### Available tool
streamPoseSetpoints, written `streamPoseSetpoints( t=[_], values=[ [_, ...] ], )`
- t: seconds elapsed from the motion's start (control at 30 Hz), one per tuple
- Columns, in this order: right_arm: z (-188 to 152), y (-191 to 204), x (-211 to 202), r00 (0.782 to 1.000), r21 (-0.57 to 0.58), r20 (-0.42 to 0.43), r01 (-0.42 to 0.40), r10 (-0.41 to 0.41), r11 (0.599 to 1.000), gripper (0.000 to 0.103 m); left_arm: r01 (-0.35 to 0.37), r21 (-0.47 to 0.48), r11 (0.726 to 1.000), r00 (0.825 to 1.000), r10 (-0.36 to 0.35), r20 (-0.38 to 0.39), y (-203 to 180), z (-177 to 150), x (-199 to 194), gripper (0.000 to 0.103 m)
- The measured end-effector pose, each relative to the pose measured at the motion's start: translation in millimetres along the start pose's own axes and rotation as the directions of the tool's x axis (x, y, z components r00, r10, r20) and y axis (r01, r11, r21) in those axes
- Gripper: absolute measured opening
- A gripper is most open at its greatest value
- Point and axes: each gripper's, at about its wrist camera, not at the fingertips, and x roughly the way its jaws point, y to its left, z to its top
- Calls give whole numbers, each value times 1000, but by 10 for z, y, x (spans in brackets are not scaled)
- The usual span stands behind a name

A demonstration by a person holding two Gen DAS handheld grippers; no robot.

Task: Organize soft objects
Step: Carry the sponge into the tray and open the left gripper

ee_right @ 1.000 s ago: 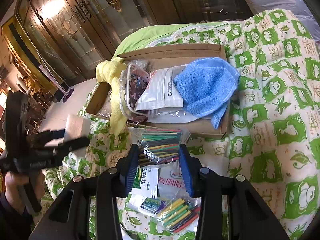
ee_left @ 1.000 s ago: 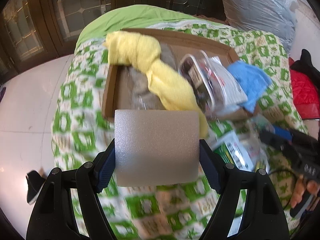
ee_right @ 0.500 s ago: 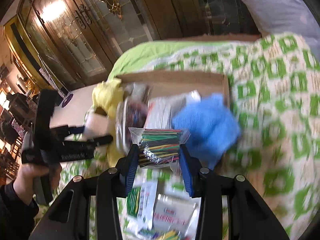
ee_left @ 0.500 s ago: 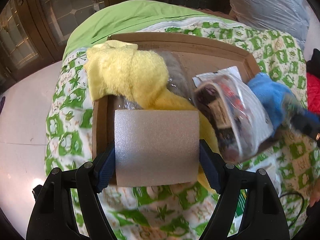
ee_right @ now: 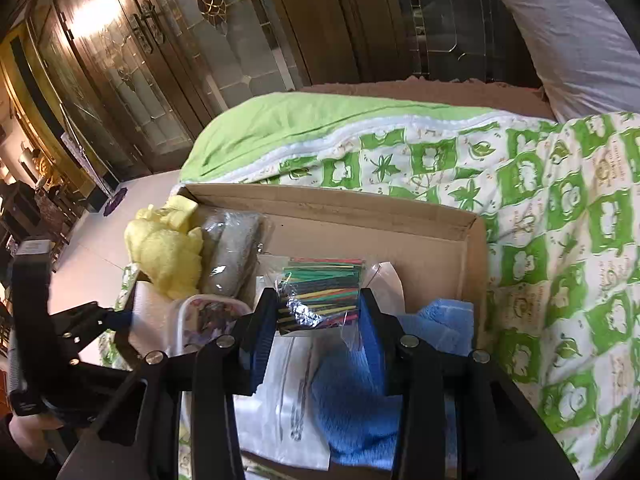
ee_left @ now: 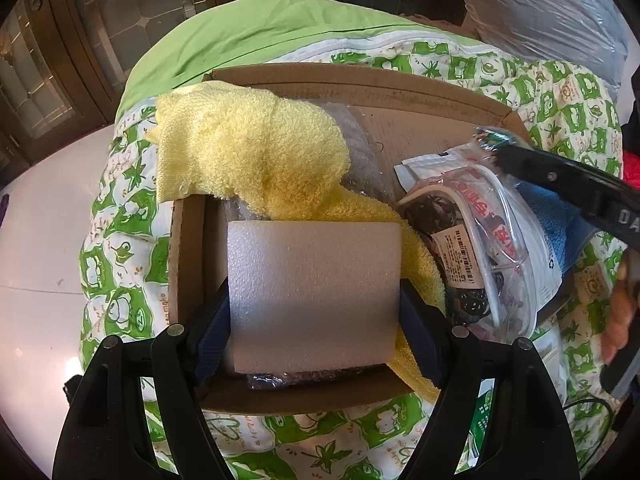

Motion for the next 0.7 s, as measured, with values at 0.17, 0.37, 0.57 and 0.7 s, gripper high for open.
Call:
streamPoseSetpoints(
  t=[0.17, 0.37, 0.57, 0.7],
  values=[
    [-20, 3, 61, 1000, -7, 4, 4, -4, 1000, 57, -38, 15, 999, 999, 38, 19, -53, -9, -28, 79],
    [-45, 7, 13, 999, -11, 43, 23, -23, 1000, 72, -75, 37, 996, 997, 73, 40, -88, -104, -153, 79],
    [-127, -36, -224, 996, 45, 87, -14, 10, 999, 74, -65, 5, 998, 996, 64, 65, -26, -221, -368, 79],
    [-252, -47, -415, 994, 78, 108, -40, 31, 996, 75, -41, -21, 999, 996, 43, 75, -13, -376, -506, 79]
  ],
)
